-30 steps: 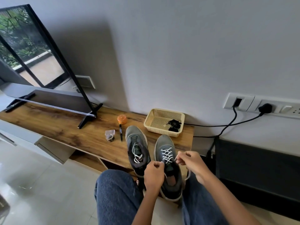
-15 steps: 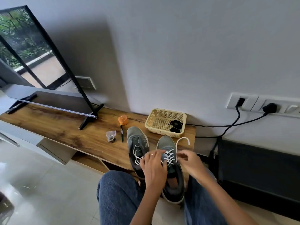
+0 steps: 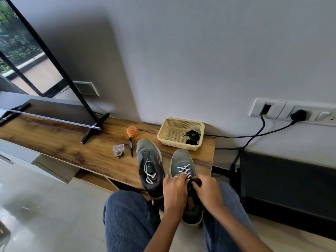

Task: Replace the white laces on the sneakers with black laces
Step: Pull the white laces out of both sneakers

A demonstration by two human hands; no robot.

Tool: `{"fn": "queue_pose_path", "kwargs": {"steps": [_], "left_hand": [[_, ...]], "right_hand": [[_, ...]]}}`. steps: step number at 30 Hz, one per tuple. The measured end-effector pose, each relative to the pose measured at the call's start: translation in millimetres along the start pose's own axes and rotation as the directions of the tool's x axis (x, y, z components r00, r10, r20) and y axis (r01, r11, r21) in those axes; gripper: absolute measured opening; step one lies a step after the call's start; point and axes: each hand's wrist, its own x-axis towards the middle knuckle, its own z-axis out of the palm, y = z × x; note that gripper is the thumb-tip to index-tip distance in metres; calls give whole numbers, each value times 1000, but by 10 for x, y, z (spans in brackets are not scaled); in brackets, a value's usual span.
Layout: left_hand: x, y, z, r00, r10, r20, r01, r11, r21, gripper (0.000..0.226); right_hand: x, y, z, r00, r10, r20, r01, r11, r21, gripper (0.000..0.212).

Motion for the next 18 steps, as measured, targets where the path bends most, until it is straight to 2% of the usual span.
{"fn": "queue_pose_path", "kwargs": {"steps": [3, 5, 8, 10, 11, 12, 14, 16, 18], "left_hand": [[-69, 29, 58, 992, -122, 31, 125, 978, -168, 7], [-97, 85, 11, 962, -261, 77, 272, 913, -303, 7], [-93, 136, -90, 858, -503, 101, 482, 723, -494, 7], [-69, 158, -156, 770, -627, 117, 560, 576, -596, 10], [-59, 158, -172, 751, -647, 133, 575, 542, -614, 10], [-60, 158, -175, 762, -631, 144, 575, 558, -598, 9], [-85, 153, -156, 848, -517, 115, 497, 702, -511, 7], [-91, 112, -107, 946, -322, 13, 312, 904, -292, 20], [-80, 85, -47, 985, -169, -15, 168, 983, -80, 29]], "right_hand": [[-9, -9, 27, 999, 28, -32, -28, 999, 16, 13], [-9, -2, 46, 997, 67, -36, -66, 998, 23, 12], [6, 28, 44, 988, 144, -52, -140, 987, 79, 6], [17, 45, 45, 984, 172, -45, -166, 980, 110, 5], [16, 47, 49, 984, 177, -36, -172, 979, 107, 7], [12, 39, 44, 984, 177, -33, -173, 980, 99, 7], [0, 21, 26, 988, 152, -37, -149, 986, 75, 7], [-11, 4, 12, 993, 116, -21, -115, 992, 55, 9], [-29, -13, 4, 995, 96, -7, -96, 995, 39, 16]]}}
